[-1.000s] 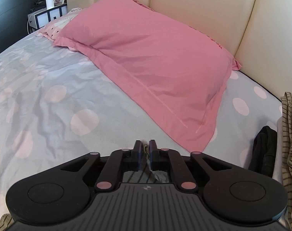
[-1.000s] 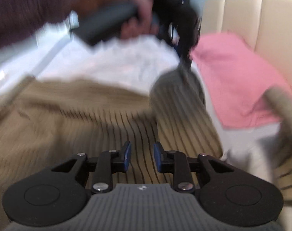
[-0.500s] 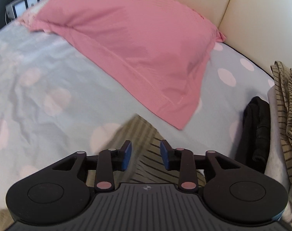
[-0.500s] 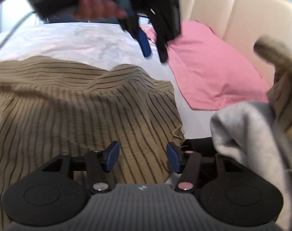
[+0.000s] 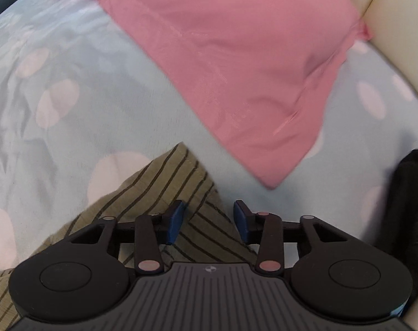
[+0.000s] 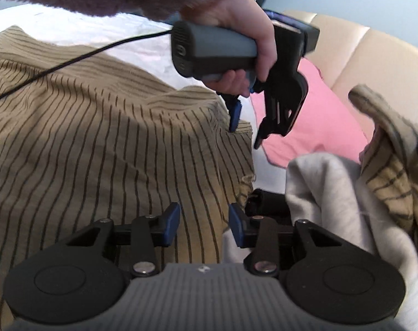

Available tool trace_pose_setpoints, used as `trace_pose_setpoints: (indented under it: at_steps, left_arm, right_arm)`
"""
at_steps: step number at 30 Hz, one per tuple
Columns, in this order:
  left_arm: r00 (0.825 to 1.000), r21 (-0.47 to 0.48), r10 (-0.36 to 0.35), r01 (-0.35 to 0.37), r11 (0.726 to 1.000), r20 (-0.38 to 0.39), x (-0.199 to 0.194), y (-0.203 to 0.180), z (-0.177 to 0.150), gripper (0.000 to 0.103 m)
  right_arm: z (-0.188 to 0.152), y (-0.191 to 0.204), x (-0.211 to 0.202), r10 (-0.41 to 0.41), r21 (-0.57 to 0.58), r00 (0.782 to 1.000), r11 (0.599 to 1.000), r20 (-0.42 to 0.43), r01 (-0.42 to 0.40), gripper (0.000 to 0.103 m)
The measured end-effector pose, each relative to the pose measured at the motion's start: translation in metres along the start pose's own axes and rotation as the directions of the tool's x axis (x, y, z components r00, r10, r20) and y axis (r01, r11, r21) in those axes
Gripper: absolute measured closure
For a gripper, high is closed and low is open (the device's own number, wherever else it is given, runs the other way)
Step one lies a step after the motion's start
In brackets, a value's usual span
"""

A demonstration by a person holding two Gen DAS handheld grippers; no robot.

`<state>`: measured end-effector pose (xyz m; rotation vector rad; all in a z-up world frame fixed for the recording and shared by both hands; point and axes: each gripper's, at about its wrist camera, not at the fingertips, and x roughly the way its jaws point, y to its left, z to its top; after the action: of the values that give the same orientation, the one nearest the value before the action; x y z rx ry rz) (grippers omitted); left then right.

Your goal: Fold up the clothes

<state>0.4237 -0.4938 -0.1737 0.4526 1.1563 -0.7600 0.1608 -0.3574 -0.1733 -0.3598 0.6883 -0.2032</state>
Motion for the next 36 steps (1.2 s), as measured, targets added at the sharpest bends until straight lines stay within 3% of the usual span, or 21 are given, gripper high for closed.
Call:
trace_pose_setpoints:
  at_steps: [1, 2, 3, 4, 10, 16, 23, 24, 26, 27, 31, 36]
  left_arm:
    - [1.000, 0.013, 0.013, -0.013, 1.000, 0.008, 0.000, -0.002, -0.002, 0.071]
    - [0.999, 0.029, 0.026, -0.026, 0.999, 0.020, -0.001, -0.004, -0.003, 0.081]
    - [0.999, 0.050, 0.030, -0.032, 0.998, 0.037, -0.004, -0.005, -0.004, 0.098]
    - [0.998, 0.069, 0.022, -0.026, 0.997, 0.058, -0.009, -0.004, -0.006, 0.100]
    - [0.979, 0.096, -0.088, 0.071, 0.993, 0.182, -0.057, 0.022, -0.023, 0.102]
    - [0.950, 0.066, -0.159, 0.147, 0.987, 0.268, -0.103, 0.055, -0.048, 0.102]
    - [0.920, -0.014, -0.215, 0.232, 0.973, 0.329, -0.119, 0.104, -0.086, 0.102]
    - [0.918, -0.037, -0.215, 0.241, 0.970, 0.334, -0.118, 0.111, -0.091, 0.102]
    - [0.911, -0.094, -0.213, 0.261, 0.961, 0.353, -0.118, 0.125, -0.103, 0.102]
    - [0.903, -0.120, -0.218, 0.279, 0.953, 0.371, -0.118, 0.132, -0.111, 0.102]
    - [0.878, -0.208, -0.214, 0.326, 0.922, 0.428, -0.121, 0.159, -0.146, 0.102]
    - [0.897, -0.315, -0.165, 0.309, 0.897, 0.409, -0.114, 0.186, -0.190, 0.102]
  right_arm:
    - [-0.001, -0.002, 0.001, -0.001, 0.008, 1.000, 1.000, -0.003, 0.001, 0.061]
    - [-0.002, -0.004, 0.002, 0.000, 0.015, 1.000, 1.000, -0.003, 0.000, 0.061]
    - [-0.003, -0.005, 0.002, 0.003, 0.026, 1.000, 1.000, 0.001, -0.003, 0.061]
    - [-0.003, -0.007, 0.000, 0.005, 0.044, 1.000, 0.999, 0.008, -0.006, 0.061]
    - [0.001, -0.019, -0.010, 0.005, 0.168, 0.998, 0.986, 0.056, -0.015, 0.062]
    - [0.008, -0.027, -0.017, -0.053, 0.246, 0.996, 0.969, 0.071, 0.034, 0.066]
    - [0.018, -0.030, -0.023, -0.052, 0.258, 0.994, 0.966, 0.095, 0.026, 0.066]
    - [0.020, -0.029, -0.020, -0.039, 0.260, 0.994, 0.966, 0.102, 0.012, 0.066]
    - [0.025, -0.025, -0.021, -0.015, 0.238, 0.991, 0.971, 0.135, -0.018, 0.080]
    - [0.028, -0.023, -0.022, -0.002, 0.223, 0.988, 0.974, 0.153, -0.032, 0.097]
    - [0.032, -0.007, -0.033, 0.095, 0.136, 0.968, 0.982, 0.231, -0.129, 0.100]
    - [0.033, 0.018, -0.035, 0.261, 0.027, 0.938, 0.961, 0.231, -0.274, 0.100]
